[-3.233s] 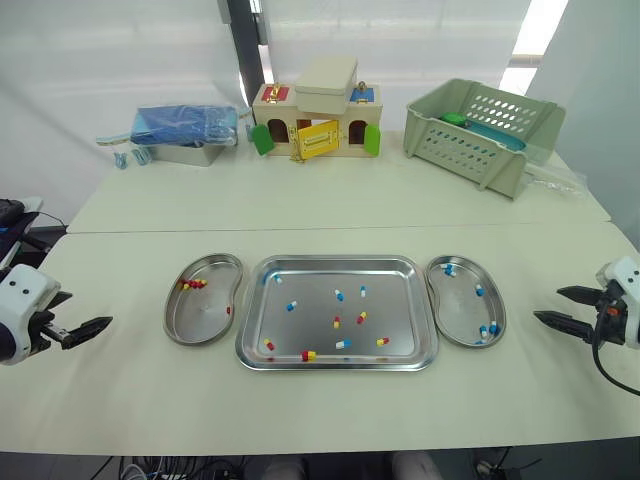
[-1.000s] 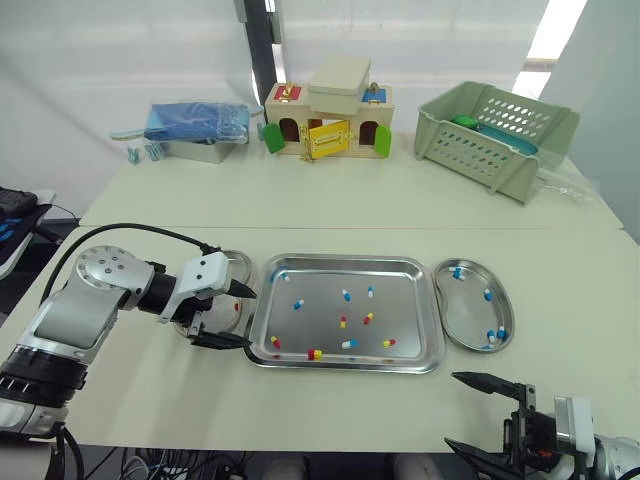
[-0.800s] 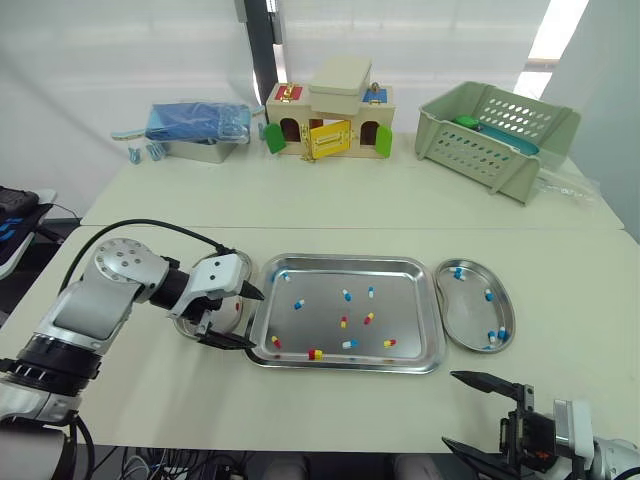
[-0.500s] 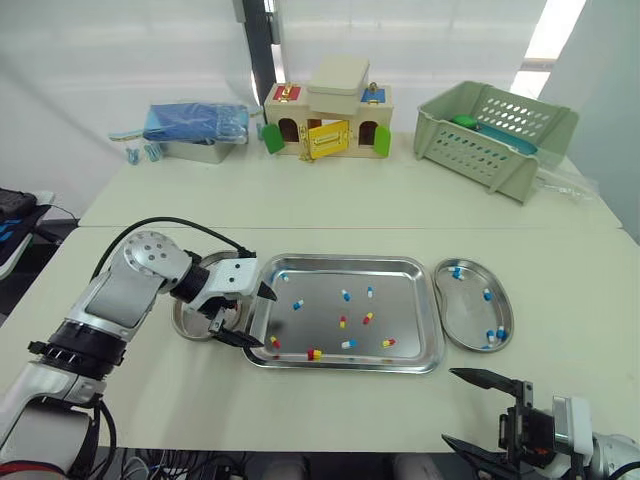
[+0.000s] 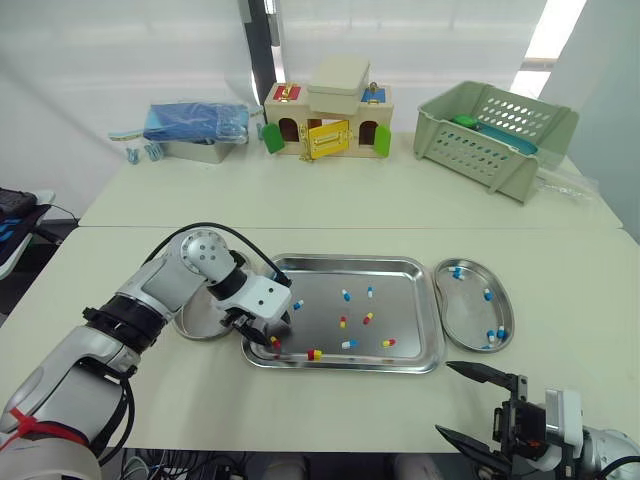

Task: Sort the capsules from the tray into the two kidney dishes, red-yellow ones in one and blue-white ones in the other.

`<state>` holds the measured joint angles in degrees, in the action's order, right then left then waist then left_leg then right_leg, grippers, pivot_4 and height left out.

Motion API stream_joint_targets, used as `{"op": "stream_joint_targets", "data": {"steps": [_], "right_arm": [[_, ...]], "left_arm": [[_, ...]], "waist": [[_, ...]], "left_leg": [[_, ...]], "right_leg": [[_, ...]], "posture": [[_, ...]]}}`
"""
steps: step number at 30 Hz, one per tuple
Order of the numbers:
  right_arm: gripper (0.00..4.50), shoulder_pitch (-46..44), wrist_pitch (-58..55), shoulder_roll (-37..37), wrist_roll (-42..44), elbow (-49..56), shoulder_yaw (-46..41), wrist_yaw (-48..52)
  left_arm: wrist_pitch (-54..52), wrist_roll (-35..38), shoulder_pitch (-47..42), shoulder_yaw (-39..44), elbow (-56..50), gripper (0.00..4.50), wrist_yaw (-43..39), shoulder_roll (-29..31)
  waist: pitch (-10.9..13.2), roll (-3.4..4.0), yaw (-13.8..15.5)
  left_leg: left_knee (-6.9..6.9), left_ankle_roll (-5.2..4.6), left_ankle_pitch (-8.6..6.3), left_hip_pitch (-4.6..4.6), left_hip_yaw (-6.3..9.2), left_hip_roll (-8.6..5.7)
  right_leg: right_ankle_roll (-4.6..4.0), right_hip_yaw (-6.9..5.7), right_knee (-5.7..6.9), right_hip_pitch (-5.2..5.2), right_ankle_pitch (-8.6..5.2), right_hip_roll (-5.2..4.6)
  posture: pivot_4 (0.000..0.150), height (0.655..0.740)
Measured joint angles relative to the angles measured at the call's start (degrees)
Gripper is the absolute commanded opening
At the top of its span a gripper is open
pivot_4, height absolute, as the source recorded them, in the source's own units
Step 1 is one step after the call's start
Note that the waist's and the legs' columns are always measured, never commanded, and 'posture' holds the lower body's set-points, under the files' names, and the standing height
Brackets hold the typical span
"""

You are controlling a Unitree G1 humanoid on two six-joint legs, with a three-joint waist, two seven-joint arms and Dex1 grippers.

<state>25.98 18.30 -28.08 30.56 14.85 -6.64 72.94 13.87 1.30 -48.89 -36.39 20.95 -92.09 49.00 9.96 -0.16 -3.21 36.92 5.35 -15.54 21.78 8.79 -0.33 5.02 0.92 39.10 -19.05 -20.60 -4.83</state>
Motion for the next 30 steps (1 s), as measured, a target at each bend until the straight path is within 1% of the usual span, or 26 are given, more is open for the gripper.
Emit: {"op": "stream_joint_targets", "data": {"steps": [6,11,18,20,22,27,28,30], "right_arm": [[4.50,0.41,0.09,0.00,-0.18,0.68,0.58,-1.54],[4.50,0.81,0.09,0.00,-0.22,1.73,1.13,-2.94],[4.50,1.52,0.05,-0.24,-0.21,2.91,1.14,-4.33],[4.50,1.46,-0.03,-0.38,-0.21,3.06,1.17,-4.72],[4.50,1.44,-0.10,-0.62,-0.21,3.08,1.18,-5.12],[4.50,1.05,-0.10,-0.70,-0.19,3.08,1.19,-5.59],[4.50,0.96,-0.10,-0.70,-0.18,3.10,1.18,-5.67],[4.50,0.92,-0.10,-0.70,-0.16,3.44,1.18,-5.90]], "left_arm": [[3.49,-0.74,-2.68,-4.48,2.55,2.65,-0.03,-0.82],[5.44,-2.39,-3.56,-4.49,3.72,2.65,-0.02,-1.89],[6.98,-3.85,-3.36,-4.35,3.20,2.65,0.04,-1.95],[7.34,-4.12,-2.97,-4.00,2.59,2.29,0.00,-1.89],[7.52,-4.21,-2.57,-3.90,1.89,1.79,-0.10,-1.74],[6.76,-4.14,-2.11,-3.89,0.61,0.21,-0.10,-1.55],[6.54,-4.10,-2.02,-3.89,0.14,0.02,-0.08,-1.48],[6.19,-3.94,-1.78,-3.91,-0.69,0.02,-0.07,-1.36]], "waist": [[0.00,0.00,0.00],[0.00,0.00,-0.06],[0.00,0.00,-0.06],[0.00,0.00,-0.05],[-0.01,0.01,-0.04],[-0.01,0.01,-0.02],[-0.01,0.01,-0.03],[-0.01,0.02,-0.02]], "left_leg": [[0.01,0.00,0.00,0.01,0.02,-0.01],[0.01,0.00,0.00,0.00,0.02,-0.01],[0.01,0.00,0.00,-0.01,0.03,-0.01],[0.01,0.00,0.00,-0.01,0.03,-0.01],[0.01,0.00,0.00,-0.02,0.03,-0.01],[0.02,-0.02,-0.01,-0.03,0.03,-0.01],[0.02,-0.01,0.00,-0.03,0.03,-0.01],[0.02,-0.01,0.00,-0.03,0.04,-0.01]], "right_leg": [[0.00,-0.01,0.00,0.00,0.00,0.00],[0.00,-0.01,0.00,-0.01,0.00,0.00],[0.00,-0.01,0.00,0.02,0.00,0.00],[0.00,-0.01,0.00,0.02,0.00,0.00],[0.00,-0.01,0.00,0.03,0.00,0.00],[0.00,-0.01,0.01,0.05,0.00,0.00],[0.00,-0.01,0.01,0.05,0.00,0.00],[0.00,-0.02,0.01,0.05,0.00,0.00]], "posture": [[0.150,0.7400],[0.150,0.7400],[0.150,0.7400],[0.150,0.7400],[0.150,0.7400],[0.150,0.7400],[0.150,0.7400],[0.150,0.7400]]}}
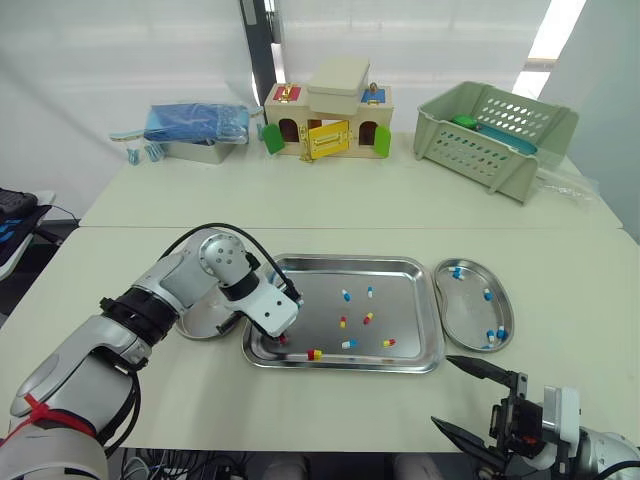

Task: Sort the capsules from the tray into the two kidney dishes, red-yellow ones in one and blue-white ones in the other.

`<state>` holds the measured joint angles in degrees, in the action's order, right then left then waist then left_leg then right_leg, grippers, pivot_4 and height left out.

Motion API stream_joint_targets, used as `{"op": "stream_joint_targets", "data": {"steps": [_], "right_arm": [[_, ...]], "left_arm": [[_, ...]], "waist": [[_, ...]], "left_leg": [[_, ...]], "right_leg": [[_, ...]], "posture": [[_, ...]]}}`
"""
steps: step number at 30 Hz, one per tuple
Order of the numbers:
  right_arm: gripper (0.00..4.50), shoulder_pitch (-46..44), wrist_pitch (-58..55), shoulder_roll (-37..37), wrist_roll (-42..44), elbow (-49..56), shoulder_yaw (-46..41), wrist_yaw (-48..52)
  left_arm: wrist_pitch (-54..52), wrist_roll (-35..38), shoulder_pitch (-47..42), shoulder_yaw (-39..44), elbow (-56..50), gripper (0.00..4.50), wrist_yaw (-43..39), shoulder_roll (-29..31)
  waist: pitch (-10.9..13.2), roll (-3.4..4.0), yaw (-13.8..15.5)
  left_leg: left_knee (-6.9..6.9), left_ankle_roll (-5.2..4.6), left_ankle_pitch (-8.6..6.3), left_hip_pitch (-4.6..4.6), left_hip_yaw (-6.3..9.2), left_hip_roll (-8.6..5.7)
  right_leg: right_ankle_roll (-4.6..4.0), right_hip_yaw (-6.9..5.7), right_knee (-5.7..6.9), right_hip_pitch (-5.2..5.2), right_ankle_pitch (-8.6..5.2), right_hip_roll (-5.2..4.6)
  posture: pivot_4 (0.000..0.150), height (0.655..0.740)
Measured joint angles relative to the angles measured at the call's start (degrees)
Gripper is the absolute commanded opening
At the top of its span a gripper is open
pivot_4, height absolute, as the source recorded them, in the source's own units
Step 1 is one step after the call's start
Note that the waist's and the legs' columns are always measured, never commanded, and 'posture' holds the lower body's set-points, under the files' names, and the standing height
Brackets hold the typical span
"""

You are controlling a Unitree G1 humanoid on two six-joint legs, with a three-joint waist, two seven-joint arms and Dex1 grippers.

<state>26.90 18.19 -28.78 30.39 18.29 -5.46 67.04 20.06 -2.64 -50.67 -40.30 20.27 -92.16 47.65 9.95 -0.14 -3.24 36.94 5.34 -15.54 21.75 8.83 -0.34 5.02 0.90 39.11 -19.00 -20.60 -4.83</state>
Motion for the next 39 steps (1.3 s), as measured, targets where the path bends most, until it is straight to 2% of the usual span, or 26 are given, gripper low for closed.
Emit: {"op": "stream_joint_targets", "data": {"steps": [8,12,20,26,30,36,37,39], "right_arm": [[4.50,0.72,0.00,-0.08,0.00,0.53,0.00,-0.04],[4.50,0.96,-0.01,-0.25,0.00,0.86,0.15,0.04],[4.50,2.33,0.11,-2.48,0.04,1.99,1.72,2.25],[4.50,-0.83,0.19,-4.54,0.74,1.14,2.23,5.66],[4.50,-3.73,-0.16,-4.65,1.98,-0.71,2.24,6.54],[4.50,-5.25,-2.12,-4.84,2.94,-0.76,2.25,6.63],[4.50,-5.41,-2.43,-4.85,2.96,-0.76,2.25,6.65],[4.50,-5.87,-2.84,-4.88,2.98,-0.76,2.24,6.65]], "left_arm": [[-2.99,0.63,0.58,-0.35,-2.55,0.02,-0.01,0.40],[-8.56,3.48,0.96,0.49,-5.28,0.02,-0.01,0.40],[-27.10,9.15,8.09,15.54,-15.90,0.02,2.72,9.10],[-42.94,11.96,19.21,29.98,-23.13,0.02,11.89,15.51],[-47.27,12.38,26.17,37.02,-23.10,0.02,17.72,16.74],[-47.63,12.31,32.79,42.00,-20.94,0.02,23.31,16.51],[-47.03,12.27,33.09,42.15,-20.24,0.43,24.15,16.01],[-45.87,12.09,33.05,42.15,-19.39,0.78,25.45,14.98]], "waist": [[0.00,0.00,-0.01],[0.00,0.00,-0.01],[0.00,0.01,-0.42],[0.00,0.01,-0.22],[0.00,0.00,-0.04],[0.00,0.00,0.24],[0.00,0.00,0.32],[0.00,0.00,0.39]], "left_leg": [[0.00,0.00,0.00,0.01,0.01,0.00],[0.00,-0.01,0.00,0.03,0.03,0.00],[-0.01,-0.03,-0.02,-0.01,0.05,0.02],[-0.03,-0.04,-0.02,-0.04,0.05,0.04],[-0.03,-0.04,-0.02,-0.02,0.03,0.04],[-0.03,-0.04,-0.02,0.00,0.03,0.04],[-0.03,-0.04,-0.02,0.00,0.04,0.04],[-0.03,-0.04,-0.02,0.01,0.04,0.04]], "right_leg": [[0.00,0.00,0.00,0.00,0.00,0.00],[0.00,-0.02,0.00,-0.01,0.00,0.00],[0.00,-0.01,0.02,-0.01,0.00,0.03],[0.00,0.01,0.03,-0.02,0.00,0.03],[0.00,0.02,0.03,-0.02,0.00,0.03],[0.00,0.02,0.02,-0.04,0.00,0.02],[0.00,0.01,0.02,-0.04,0.00,0.02],[0.00,0.01,0.03,-0.04,0.00,0.02]], "posture": [[0.150,0.7400],[0.150,0.7400],[0.150,0.7400],[0.150,0.7400],[0.150,0.7400],[0.150,0.7400],[0.150,0.7400],[0.150,0.7400]]}}
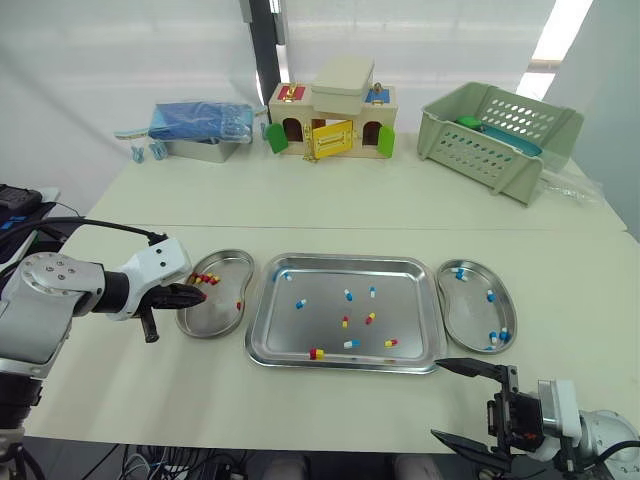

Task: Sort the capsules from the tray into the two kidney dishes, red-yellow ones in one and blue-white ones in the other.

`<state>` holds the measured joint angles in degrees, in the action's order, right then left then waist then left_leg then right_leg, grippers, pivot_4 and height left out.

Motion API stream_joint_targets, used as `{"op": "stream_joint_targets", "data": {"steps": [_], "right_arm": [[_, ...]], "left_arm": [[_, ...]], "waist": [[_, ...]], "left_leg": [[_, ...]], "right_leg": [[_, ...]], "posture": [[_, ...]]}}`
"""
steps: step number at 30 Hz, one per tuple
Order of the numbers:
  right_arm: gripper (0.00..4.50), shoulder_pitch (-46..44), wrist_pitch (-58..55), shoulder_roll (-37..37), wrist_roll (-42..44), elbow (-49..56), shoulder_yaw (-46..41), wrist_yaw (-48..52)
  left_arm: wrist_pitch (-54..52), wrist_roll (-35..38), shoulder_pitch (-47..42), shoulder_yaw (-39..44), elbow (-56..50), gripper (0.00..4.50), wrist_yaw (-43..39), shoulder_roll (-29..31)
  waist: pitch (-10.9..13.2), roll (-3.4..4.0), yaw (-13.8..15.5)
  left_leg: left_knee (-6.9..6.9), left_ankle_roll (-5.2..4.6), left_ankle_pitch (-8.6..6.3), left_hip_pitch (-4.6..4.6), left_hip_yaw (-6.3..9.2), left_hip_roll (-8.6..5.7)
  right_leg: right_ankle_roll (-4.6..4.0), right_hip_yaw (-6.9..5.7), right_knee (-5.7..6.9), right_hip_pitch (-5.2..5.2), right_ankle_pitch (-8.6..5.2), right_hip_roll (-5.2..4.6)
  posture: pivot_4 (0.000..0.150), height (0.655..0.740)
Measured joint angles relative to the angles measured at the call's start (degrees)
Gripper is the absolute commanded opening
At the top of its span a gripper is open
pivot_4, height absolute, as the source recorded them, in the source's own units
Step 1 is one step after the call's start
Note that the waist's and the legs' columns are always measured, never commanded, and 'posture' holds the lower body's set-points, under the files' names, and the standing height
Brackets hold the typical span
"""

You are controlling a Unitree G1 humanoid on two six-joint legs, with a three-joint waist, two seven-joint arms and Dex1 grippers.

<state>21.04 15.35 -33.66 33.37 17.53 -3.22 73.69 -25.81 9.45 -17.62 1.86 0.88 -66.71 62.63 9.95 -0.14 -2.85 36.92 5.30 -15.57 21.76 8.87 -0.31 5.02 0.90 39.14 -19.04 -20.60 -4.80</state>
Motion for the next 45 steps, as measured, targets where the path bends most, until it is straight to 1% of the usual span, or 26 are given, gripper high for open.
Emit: {"op": "stream_joint_targets", "data": {"steps": [8,9,11,12,14,18,22,24,25,27,30,32,35,40,45], "right_arm": [[4.50,-0.27,-1.81,-0.14,0.72,0.01,-0.14,-0.20],[4.50,-0.27,-2.04,-0.16,0.76,0.01,-0.16,-0.28],[4.50,-0.27,-2.22,-0.18,0.93,0.02,-0.25,-0.45],[4.50,-0.27,-2.26,-0.18,1.15,0.03,-0.31,-0.54],[4.50,-0.25,-2.64,-0.20,1.26,0.23,-0.76,-1.16],[4.50,0.32,-7.53,-2.82,2.41,3.13,-3.07,-4.31],[4.50,1.41,-15.45,-7.99,4.77,5.72,-8.54,-8.47],[4.50,2.05,-17.80,-9.83,5.11,5.75,-10.91,-9.16],[4.50,2.19,-19.65,-11.10,5.39,5.36,-12.83,-9.77],[4.50,1.95,-22.18,-12.73,5.92,3.32,-17.21,-10.81],[4.50,0.05,-24.10,-14.13,6.10,0.22,-21.35,-11.55],[4.50,-1.53,-25.85,-16.25,5.70,-3.67,-23.10,-11.48],[4.50,-5.30,-26.08,-16.79,4.05,-11.11,-25.34,-11.82],[4.50,-10.62,-23.91,-16.99,0.12,-22.52,-25.42,-10.85],[4.50,-13.41,-22.06,-17.57,-2.62,-28.27,-25.39,-9.15]], "left_arm": [[1.45,-0.10,-1.25,-0.03,1.49,3.33,1.32,-2.17],[1.46,-0.10,-1.26,-0.06,1.49,3.60,1.31,-2.29],[1.49,-0.10,-1.31,-0.09,1.53,4.30,1.27,-2.38],[1.52,-0.07,-1.35,-0.08,1.58,4.49,1.24,-2.44],[1.56,0.78,-1.35,0.02,1.57,4.49,0.98,-2.85],[2.22,6.32,0.58,4.84,-0.16,4.49,0.88,-5.93],[1.97,11.05,7.24,14.58,-3.12,4.49,2.33,-6.76],[1.95,11.99,10.42,18.29,-3.68,4.49,3.26,-7.56],[2.25,12.31,13.56,21.32,-4.23,4.49,4.35,-8.47],[2.67,12.30,18.96,25.66,-4.09,4.49,5.42,-9.11],[4.09,12.24,23.32,30.53,-2.94,4.49,6.59,-9.97],[6.12,11.90,26.03,33.49,-1.56,4.49,7.51,-10.27],[9.92,10.82,27.08,36.36,2.93,4.49,8.83,-10.27],[14.35,10.53,27.59,38.47,8.54,4.49,9.73,-10.19],[16.31,10.67,28.89,38.65,10.70,4.49,9.67,-10.18]], "waist": [[0.00,0.00,-0.13],[0.00,0.00,-0.14],[0.00,0.00,-0.16],[0.00,0.00,-0.16],[0.00,0.00,-0.18],[0.00,0.00,-0.11],[-0.01,0.01,-0.50],[-0.01,0.00,-0.34],[-0.01,0.01,-0.36],[-0.01,-0.04,-0.26],[-0.01,-0.05,0.04],[-0.01,-0.05,0.12],[-0.04,-0.09,0.28],[-0.04,-0.09,0.39],[-0.04,-0.08,0.03]], "left_leg": [[0.00,0.01,0.00,0.00,-0.01,0.00],[0.00,0.01,0.00,0.00,0.00,0.00],[0.00,0.01,0.00,0.00,0.00,0.00],[0.00,0.01,0.00,0.00,0.00,0.00],[0.00,0.01,0.00,0.00,0.00,0.00],[0.00,0.02,0.01,0.03,0.00,0.02],[-0.02,0.00,0.00,0.00,-0.04,0.02],[-0.02,-0.01,0.00,0.01,-0.04,0.02],[-0.02,-0.01,-0.01,0.00,-0.09,0.02],[-0.02,-0.01,-0.01,0.01,-0.09,0.02],[-0.03,-0.02,-0.01,0.00,-0.12,0.00],[-0.03,-0.02,-0.01,0.01,-0.16,0.00],[-0.04,-0.02,-0.02,0.01,-0.16,0.00],[-0.08,-0.02,-0.02,0.01,-0.22,-0.01],[-0.09,-0.02,-0.01,-0.01,-0.22,0.00]], "right_leg": [[0.00,0.00,0.01,-0.01,0.00,0.00],[0.00,0.00,0.01,-0.01,0.00,0.00],[0.00,0.00,0.01,-0.01,0.00,0.00],[0.00,0.00,0.01,-0.01,0.00,0.00],[0.00,0.01,0.01,-0.01,0.00,0.00],[-0.01,0.00,0.02,-0.02,0.00,0.00],[-0.01,0.05,0.01,-0.03,0.00,0.00],[-0.01,0.05,-0.01,-0.02,0.01,-0.01],[-0.01,0.09,-0.01,-0.02,0.01,-0.03],[-0.01,0.06,-0.02,-0.02,0.01,-0.04],[-0.02,0.08,-0.02,-0.02,0.01,-0.07],[-0.02,0.08,-0.05,-0.02,0.01,-0.08],[-0.02,0.07,-0.05,-0.02,0.01,-0.08],[-0.02,0.10,-0.07,-0.05,0.01,-0.11],[-0.02,0.11,-0.04,-0.06,0.01,-0.11]], "posture": [[0.150,0.7400],[0.150,0.7400],[0.150,0.7400],[0.150,0.7400],[0.150,0.7400],[0.150,0.7400],[0.150,0.7400],[0.150,0.7400],[0.150,0.7400],[0.150,0.7400],[0.150,0.7400],[0.150,0.7400],[0.150,0.7400],[0.150,0.7400],[0.150,0.7400]]}}
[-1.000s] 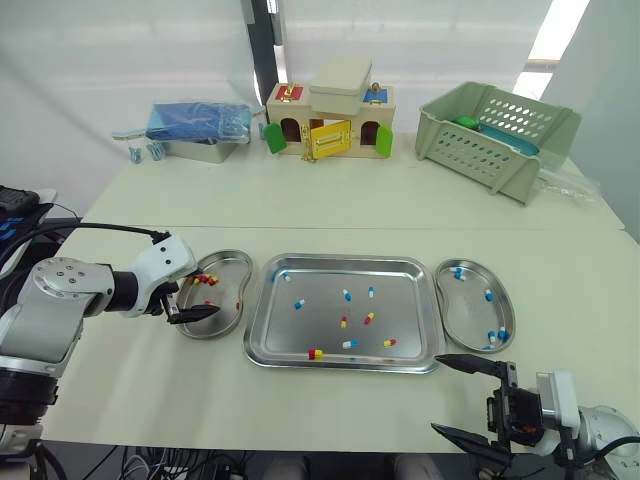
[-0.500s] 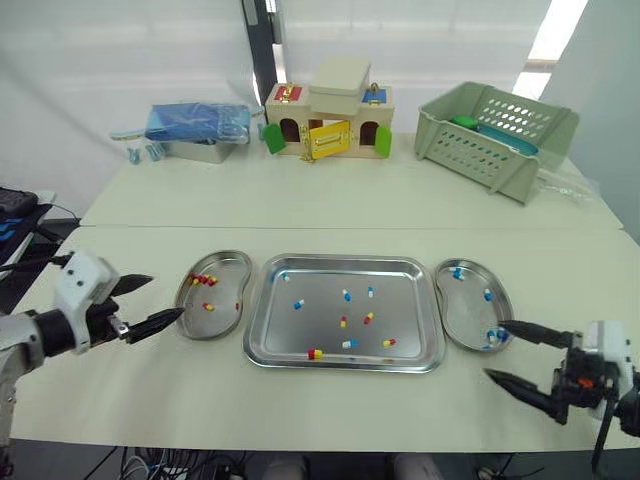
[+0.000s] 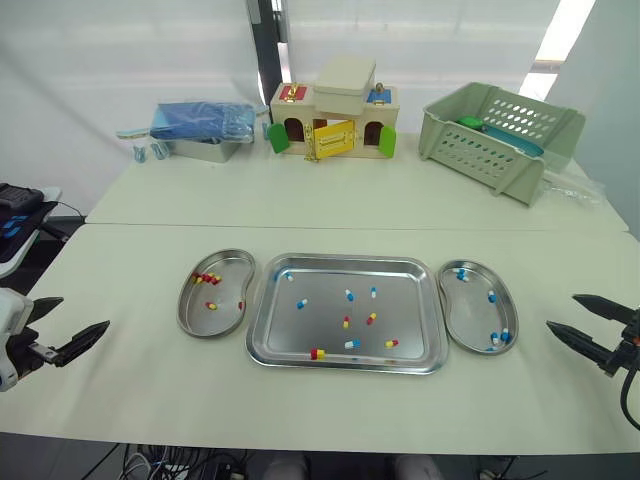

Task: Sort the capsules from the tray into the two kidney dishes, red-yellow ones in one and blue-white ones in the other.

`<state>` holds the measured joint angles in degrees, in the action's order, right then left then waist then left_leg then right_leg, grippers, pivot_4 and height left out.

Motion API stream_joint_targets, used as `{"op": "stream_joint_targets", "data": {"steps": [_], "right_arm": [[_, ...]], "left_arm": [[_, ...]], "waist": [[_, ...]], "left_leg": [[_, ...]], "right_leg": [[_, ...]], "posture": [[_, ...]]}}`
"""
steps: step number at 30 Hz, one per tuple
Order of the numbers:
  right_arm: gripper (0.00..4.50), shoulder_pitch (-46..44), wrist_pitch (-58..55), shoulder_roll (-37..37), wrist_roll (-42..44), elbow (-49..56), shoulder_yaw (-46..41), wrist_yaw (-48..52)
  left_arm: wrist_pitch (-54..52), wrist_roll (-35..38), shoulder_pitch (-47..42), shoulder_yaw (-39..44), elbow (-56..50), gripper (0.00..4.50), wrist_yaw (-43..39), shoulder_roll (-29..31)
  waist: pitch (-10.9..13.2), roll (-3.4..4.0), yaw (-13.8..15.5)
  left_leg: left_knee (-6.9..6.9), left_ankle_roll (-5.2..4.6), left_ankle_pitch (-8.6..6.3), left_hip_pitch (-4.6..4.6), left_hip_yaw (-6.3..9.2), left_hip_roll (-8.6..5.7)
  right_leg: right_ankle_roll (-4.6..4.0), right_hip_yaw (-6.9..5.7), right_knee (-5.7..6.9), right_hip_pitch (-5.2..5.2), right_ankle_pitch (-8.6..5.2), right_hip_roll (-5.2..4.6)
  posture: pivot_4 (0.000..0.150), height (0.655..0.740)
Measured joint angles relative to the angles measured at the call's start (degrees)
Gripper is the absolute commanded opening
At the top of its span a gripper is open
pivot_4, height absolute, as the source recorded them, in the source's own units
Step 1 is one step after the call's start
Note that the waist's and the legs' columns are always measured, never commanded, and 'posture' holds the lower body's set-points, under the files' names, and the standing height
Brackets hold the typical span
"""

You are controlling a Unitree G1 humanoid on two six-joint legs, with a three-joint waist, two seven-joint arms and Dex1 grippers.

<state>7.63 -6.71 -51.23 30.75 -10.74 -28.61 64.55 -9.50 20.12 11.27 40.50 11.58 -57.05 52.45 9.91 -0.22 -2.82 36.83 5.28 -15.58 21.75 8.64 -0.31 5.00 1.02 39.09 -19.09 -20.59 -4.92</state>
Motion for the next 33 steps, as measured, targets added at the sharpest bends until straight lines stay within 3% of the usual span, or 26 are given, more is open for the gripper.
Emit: {"op": "stream_joint_targets", "data": {"steps": [8,12,18,23,27,33], "right_arm": [[4.50,-1.85,0.22,-0.15,-0.78,-0.94,0.09,2.03],[4.50,-3.94,0.16,-1.21,-1.53,-2.16,0.62,3.61],[4.50,-7.55,-1.39,-3.49,-2.46,-2.40,1.83,5.42],[4.50,-7.57,-7.47,-5.09,-0.23,5.34,2.58,6.83],[4.50,-9.41,-14.55,-9.22,1.99,13.25,4.68,7.89],[4.50,-22.55,-24.01,-12.73,4.18,22.35,16.41,9.67]], "left_arm": [[1.21,3.23,1.94,0.05,-2.52,4.49,-3.55,-1.85],[2.07,8.28,5.41,-0.52,-12.81,4.49,-6.65,-7.61],[6.89,11.48,16.76,-5.21,-30.73,4.49,-6.16,-21.64],[18.28,10.22,22.99,-10.89,-34.01,4.49,-7.02,-32.50],[26.68,8.23,24.83,-14.75,-33.48,4.49,-7.42,-36.56],[32.83,7.14,26.30,-19.78,-33.16,4.49,-4.88,-40.64]], "waist": [[0.00,0.00,-0.18],[0.00,0.00,-0.18],[-0.02,0.02,-0.36],[-0.09,0.19,0.37],[-0.06,0.11,0.90],[-0.04,0.08,0.84]], "left_leg": [[0.00,0.00,0.00,0.01,-0.03,0.00],[0.01,0.01,0.00,0.02,-0.07,0.01],[0.02,0.00,-0.01,0.00,-0.25,0.02],[0.09,-0.07,-0.05,0.00,-0.37,-0.01],[0.11,-0.12,-0.08,0.01,-0.41,-0.01],[0.10,-0.15,-0.10,0.01,-0.46,0.00]], "right_leg": [[0.00,0.02,-0.01,0.01,0.00,-0.01],[0.00,0.05,-0.03,0.01,0.00,-0.02],[0.00,0.18,-0.09,0.02,0.01,-0.05],[0.04,0.26,-0.10,0.03,0.03,-0.06],[0.07,0.28,-0.15,0.03,0.05,-0.06],[0.08,0.31,-0.17,-0.01,0.05,-0.06]], "posture": [[0.150,0.7400],[0.150,0.7400],[0.150,0.7400],[0.150,0.7400],[0.150,0.7400],[0.150,0.7400]]}}
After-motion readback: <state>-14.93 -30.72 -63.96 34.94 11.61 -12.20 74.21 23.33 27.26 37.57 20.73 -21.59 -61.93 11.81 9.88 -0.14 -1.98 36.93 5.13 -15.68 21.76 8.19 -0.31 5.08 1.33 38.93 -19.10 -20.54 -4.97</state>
